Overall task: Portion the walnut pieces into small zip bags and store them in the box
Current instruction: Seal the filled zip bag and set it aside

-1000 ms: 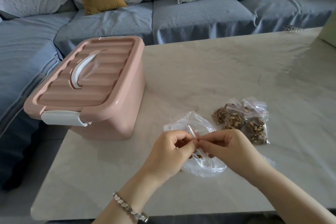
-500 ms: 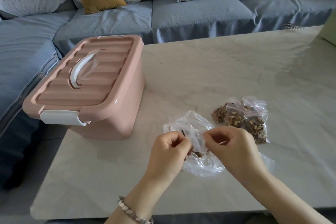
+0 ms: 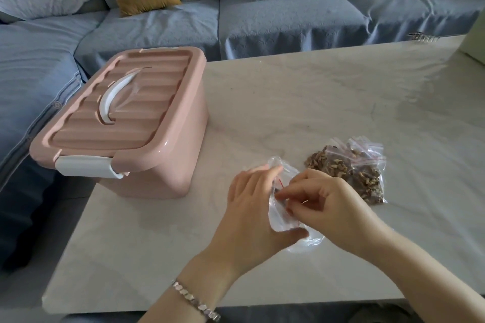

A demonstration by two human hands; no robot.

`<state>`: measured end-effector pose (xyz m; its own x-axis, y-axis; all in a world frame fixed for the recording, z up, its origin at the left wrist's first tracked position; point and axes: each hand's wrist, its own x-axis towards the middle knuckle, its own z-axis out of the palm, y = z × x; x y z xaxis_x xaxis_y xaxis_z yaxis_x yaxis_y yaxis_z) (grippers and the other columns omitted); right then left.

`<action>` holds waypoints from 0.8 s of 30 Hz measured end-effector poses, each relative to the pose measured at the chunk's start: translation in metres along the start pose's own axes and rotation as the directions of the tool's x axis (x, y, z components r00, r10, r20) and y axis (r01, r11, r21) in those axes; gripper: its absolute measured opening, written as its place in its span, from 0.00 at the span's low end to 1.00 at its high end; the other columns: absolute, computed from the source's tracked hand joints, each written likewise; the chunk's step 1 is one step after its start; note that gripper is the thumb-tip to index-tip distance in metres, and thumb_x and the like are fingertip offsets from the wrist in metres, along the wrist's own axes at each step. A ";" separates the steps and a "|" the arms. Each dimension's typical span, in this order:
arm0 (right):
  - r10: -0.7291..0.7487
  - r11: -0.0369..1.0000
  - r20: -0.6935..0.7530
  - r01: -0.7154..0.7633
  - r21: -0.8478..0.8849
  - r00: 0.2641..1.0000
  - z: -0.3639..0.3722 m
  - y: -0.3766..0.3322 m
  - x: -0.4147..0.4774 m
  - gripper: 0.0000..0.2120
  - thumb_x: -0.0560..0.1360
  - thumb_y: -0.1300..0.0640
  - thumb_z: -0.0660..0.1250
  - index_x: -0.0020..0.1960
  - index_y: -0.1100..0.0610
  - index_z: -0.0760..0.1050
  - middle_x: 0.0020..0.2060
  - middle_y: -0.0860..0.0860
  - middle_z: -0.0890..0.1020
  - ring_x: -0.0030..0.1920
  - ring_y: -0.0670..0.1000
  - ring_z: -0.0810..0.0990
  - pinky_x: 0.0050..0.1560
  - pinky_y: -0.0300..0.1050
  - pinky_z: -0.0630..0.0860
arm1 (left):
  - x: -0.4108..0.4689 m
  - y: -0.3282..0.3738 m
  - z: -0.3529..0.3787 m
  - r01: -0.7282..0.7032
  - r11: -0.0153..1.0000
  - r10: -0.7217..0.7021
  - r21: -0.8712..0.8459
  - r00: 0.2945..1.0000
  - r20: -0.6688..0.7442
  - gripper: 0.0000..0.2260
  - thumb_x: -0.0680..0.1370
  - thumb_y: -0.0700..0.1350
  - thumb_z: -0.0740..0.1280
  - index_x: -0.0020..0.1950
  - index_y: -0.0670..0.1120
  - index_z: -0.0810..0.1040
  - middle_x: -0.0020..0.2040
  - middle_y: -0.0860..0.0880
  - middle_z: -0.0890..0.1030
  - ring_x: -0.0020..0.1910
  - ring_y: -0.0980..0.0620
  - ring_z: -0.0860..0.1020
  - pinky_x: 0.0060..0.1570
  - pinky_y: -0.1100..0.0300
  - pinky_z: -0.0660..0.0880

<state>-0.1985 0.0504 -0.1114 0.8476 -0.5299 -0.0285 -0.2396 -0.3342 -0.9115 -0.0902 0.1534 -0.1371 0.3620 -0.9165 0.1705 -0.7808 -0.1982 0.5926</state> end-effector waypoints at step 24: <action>0.181 0.798 0.489 -0.418 0.434 0.854 -0.008 -0.006 -0.009 0.24 0.66 0.66 0.61 0.59 0.50 0.77 0.54 0.63 0.81 0.58 0.58 0.78 0.63 0.46 0.73 | -0.002 -0.020 0.026 -0.181 0.923 0.270 0.338 0.933 -0.237 0.27 0.63 0.63 0.73 0.52 0.48 0.69 0.46 0.53 0.79 0.49 0.54 0.75 0.58 0.54 0.67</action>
<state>-0.2081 0.0505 -0.1023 0.9115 -0.1320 -0.3896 -0.3397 0.2928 -0.8938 -0.0886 0.1498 -0.1695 0.2476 -0.8265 0.5055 -0.9589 -0.1344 0.2499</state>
